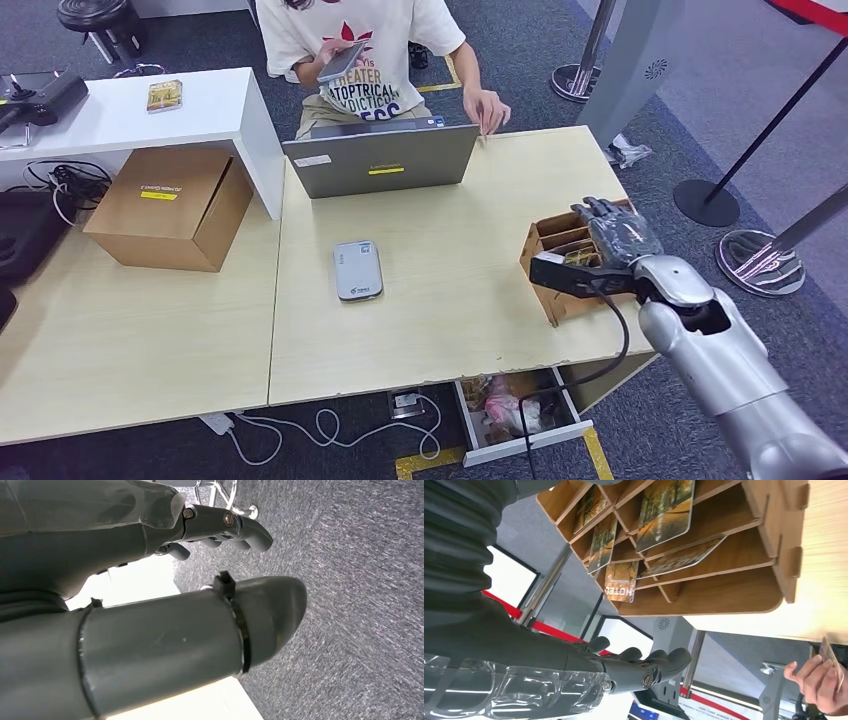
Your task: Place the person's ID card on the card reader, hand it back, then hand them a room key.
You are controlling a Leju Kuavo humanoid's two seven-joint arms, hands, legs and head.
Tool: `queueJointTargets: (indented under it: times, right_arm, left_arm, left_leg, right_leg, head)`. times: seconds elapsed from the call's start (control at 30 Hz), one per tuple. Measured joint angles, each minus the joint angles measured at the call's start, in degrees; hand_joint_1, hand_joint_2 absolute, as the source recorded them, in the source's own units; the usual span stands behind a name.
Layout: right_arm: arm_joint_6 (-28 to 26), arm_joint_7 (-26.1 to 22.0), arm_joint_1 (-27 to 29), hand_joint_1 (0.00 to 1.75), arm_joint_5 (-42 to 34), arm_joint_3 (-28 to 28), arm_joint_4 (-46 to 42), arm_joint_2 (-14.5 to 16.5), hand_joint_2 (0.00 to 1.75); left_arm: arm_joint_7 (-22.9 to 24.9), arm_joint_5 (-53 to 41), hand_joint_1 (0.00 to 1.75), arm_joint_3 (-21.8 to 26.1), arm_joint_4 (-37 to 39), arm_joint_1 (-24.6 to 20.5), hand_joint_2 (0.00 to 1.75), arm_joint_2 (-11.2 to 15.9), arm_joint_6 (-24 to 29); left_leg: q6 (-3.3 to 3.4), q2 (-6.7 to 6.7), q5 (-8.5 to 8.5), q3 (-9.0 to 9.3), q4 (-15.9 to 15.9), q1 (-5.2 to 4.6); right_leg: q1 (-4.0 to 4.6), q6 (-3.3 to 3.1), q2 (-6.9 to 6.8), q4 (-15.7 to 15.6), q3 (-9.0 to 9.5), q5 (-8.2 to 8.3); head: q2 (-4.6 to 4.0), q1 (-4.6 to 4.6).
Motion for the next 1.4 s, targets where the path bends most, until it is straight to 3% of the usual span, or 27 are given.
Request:
queueJointTargets:
  times: [0.43, 0.83, 0.9, 1.03, 1.1, 1.4]
  right_arm:
    - [-0.19, -0.63, -0.01, 0.07, 0.49, -0.16, 1.08, 1.41, 1.75]
    - [-0.85, -1.43, -1.28, 0.32, 0.47, -0.26, 5.06, 2.57, 1.75]
    - [-1.02, -1.62, -1.41, 0.42, 0.47, -0.28, 5.72, 2.77, 1.75]
    - [-1.15, -1.74, -1.63, 1.08, 0.5, -0.31, 6.7, 3.1, 1.75]
    - [-1.39, -1.8, -1.78, 1.26, 0.62, -0.31, 7.15, 3.3, 1.75]
    - [-2.42, -2.31, -2.74, 1.37, 0.79, -0.49, 8.96, 3.91, 1.75]
  left_arm:
    - [-0.22, 0.0, 0.0, -0.7, 0.0, -0.12, 0.0, 0.0, -0.36]
    - [0.47, 0.0, 0.0, -1.16, 0.0, -0.63, 0.0, 0.0, -0.5]
    - [0.49, 0.0, 0.0, -1.21, 0.0, -0.69, 0.0, 0.0, -0.5]
    - [0.5, 0.0, 0.0, -1.28, 0.0, -0.75, 0.0, 0.0, -0.49]
    - [0.5, 0.0, 0.0, -1.29, 0.0, -0.75, 0.0, 0.0, -0.41]
    - [0.5, 0.0, 0.0, -1.3, 0.0, -0.74, 0.0, -0.01, -0.1]
  left_leg:
    - [0.0, 0.0, 0.0, 0.0, 0.0, 0.0]
    - [0.0, -0.01, 0.0, 0.0, 0.0, 0.0]
    - [0.0, -0.01, 0.0, 0.0, 0.0, 0.0]
    - [0.0, -0.01, 0.0, -0.01, 0.0, 0.0]
    - [0.0, -0.01, 0.0, -0.01, 0.0, 0.0]
    - [0.0, -0.03, 0.01, 0.0, 0.0, 0.0]
  right_leg:
    - [0.0, 0.0, 0.0, 0.0, 0.0, 0.0]
    - [0.0, 0.0, -0.01, 0.0, 0.0, 0.0]
    - [0.0, 0.0, -0.01, 0.0, 0.0, 0.0]
    - [0.0, 0.0, -0.01, 0.0, 0.0, 0.0]
    - [0.0, 0.0, -0.01, 0.0, 0.0, 0.0]
    - [0.0, 0.0, -0.03, 0.0, 0.0, 0.0]
  head:
    - [0.0, 0.0]
    - [0.0, 0.01]
    - [0.0, 0.01]
    - [0.0, 0.01]
    - [0.0, 0.01]
    - [0.0, 0.0]
